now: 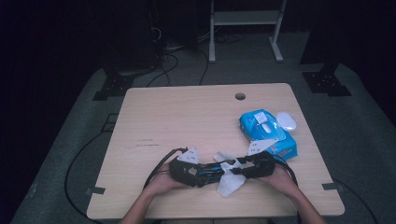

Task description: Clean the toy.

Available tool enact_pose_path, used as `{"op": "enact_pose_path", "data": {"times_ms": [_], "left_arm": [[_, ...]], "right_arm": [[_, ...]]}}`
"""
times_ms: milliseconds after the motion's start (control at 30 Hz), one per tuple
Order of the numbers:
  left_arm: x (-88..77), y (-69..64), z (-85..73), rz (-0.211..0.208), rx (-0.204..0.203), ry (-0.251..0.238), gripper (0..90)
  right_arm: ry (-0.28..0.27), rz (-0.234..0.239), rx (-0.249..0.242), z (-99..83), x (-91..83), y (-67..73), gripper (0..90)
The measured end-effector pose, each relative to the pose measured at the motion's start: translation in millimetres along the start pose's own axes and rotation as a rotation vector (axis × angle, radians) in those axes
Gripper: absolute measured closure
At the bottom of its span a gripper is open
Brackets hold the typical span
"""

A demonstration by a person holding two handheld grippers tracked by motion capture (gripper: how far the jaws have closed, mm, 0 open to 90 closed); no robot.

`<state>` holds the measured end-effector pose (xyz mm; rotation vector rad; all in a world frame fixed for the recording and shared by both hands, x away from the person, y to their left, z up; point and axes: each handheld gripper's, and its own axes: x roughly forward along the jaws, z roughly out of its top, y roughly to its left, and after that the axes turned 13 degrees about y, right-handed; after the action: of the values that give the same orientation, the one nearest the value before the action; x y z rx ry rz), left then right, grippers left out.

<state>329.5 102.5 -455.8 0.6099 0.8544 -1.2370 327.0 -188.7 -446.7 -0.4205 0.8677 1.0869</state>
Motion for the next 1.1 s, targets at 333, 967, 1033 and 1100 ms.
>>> {"op": "enact_pose_path", "data": {"times_ms": [333, 967, 1033, 1100], "left_arm": [[-2.3, 5.8, -4.3, -0.002, -0.07, -0.018, 39.1], [0.2, -5.9, -0.4, 0.086, -0.017, -0.02, 41.8], [-0.2, -7.3, -1.1, 0.081, -0.015, -0.026, 45.1], [-1.0, -5.4, -1.9, 0.053, -0.041, -0.032, 47.4]], "right_arm": [[-0.01, -0.046, 0.006, 0.3, 4.1, -2.4, 54.8], [-0.015, -0.128, 0.03, -3.1, -8.9, 0.8, 51.8], [-0.024, -0.142, 0.033, -5.2, -12.0, 2.1, 58.6], [-0.037, -0.151, 0.041, -6.4, -15.8, 2.1, 63.7]]}}
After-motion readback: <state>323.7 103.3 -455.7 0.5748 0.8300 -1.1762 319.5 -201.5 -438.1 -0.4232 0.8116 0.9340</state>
